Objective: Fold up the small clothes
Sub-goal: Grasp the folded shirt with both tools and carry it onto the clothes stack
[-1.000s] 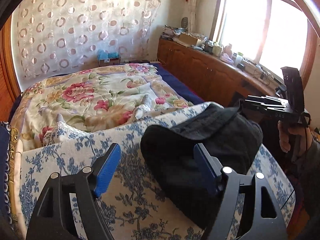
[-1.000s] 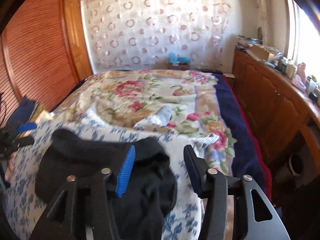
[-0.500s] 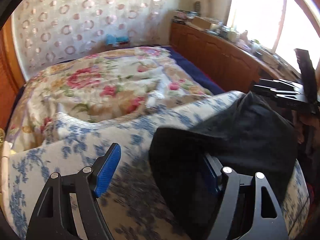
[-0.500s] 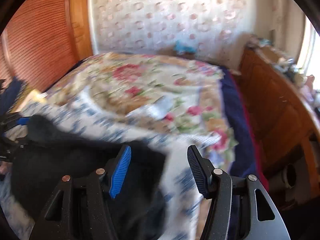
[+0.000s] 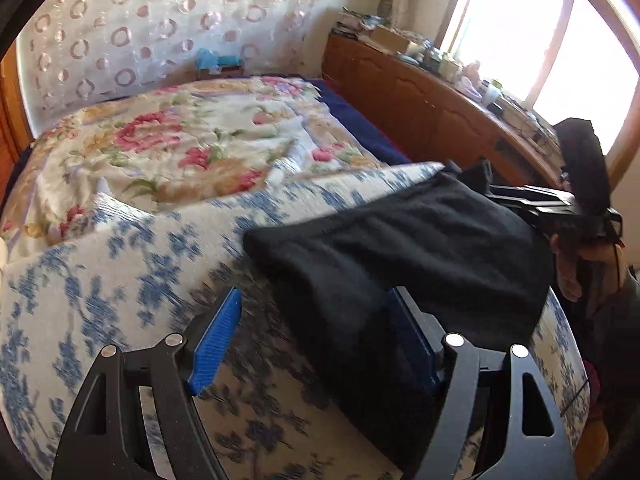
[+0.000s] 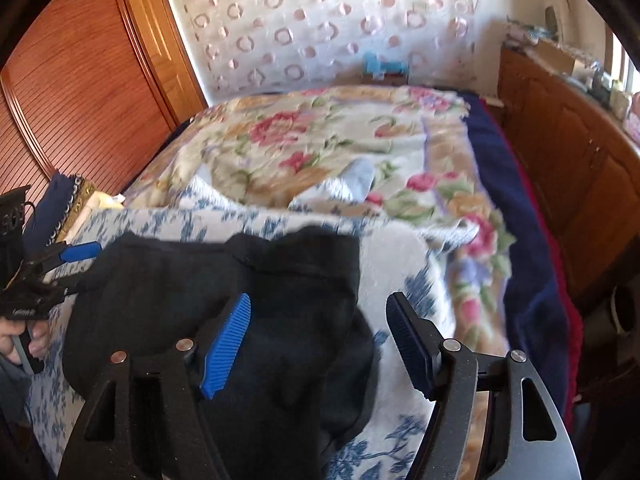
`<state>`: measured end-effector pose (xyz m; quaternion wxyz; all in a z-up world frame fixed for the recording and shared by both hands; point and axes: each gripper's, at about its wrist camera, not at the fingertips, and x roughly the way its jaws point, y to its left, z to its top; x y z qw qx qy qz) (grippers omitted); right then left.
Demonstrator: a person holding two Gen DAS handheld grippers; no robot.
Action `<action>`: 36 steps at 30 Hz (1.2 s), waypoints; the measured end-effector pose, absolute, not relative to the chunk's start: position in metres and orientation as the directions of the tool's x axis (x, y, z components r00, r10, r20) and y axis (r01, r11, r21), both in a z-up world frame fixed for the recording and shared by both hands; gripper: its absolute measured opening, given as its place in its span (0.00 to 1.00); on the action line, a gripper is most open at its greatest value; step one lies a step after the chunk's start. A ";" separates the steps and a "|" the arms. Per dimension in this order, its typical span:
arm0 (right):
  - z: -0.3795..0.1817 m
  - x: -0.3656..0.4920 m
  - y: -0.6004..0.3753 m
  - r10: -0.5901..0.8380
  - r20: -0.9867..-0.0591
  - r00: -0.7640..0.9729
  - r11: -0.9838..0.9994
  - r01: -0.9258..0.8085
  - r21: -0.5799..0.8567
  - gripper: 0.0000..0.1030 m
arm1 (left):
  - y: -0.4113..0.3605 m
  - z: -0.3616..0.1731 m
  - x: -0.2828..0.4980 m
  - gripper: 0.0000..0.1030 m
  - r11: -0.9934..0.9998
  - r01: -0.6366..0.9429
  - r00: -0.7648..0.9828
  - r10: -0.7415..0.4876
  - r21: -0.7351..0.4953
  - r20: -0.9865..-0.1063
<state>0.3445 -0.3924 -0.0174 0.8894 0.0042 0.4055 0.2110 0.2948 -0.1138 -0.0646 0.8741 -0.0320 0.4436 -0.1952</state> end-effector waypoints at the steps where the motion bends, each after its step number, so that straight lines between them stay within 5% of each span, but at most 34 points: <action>1: -0.020 0.349 -0.394 0.390 -0.719 0.576 0.908 -0.370 0.196 0.70 | -0.117 -0.068 0.294 0.74 0.921 0.313 0.521 -0.369 -0.230 -0.770; 7: -0.025 0.361 -0.392 0.437 -0.718 0.541 0.889 -0.381 0.254 0.61 | -0.115 -0.078 0.295 0.72 0.912 0.280 0.498 -0.404 -0.299 -0.767; 11: -0.023 0.351 -0.386 0.473 -0.713 0.517 0.862 -0.440 0.253 0.22 | -0.120 -0.079 0.294 0.41 0.881 0.298 0.472 -0.471 -0.368 -0.745; 14: -0.021 0.344 -0.381 0.445 -0.712 0.542 0.863 -0.471 0.181 0.14 | -0.122 -0.075 0.295 0.14 0.869 0.313 0.470 -0.492 -0.383 -0.733; 27: 0.069 0.285 -0.350 0.425 -0.502 0.753 0.862 -0.506 -0.030 0.11 | -0.083 0.010 0.228 0.11 0.851 0.388 0.649 -0.525 -0.355 -0.550; 36: 0.120 0.270 -0.249 0.586 -0.364 0.724 0.750 -0.654 -0.093 0.11 | 0.024 0.075 0.139 0.11 0.918 0.255 0.827 -0.370 -0.303 -0.424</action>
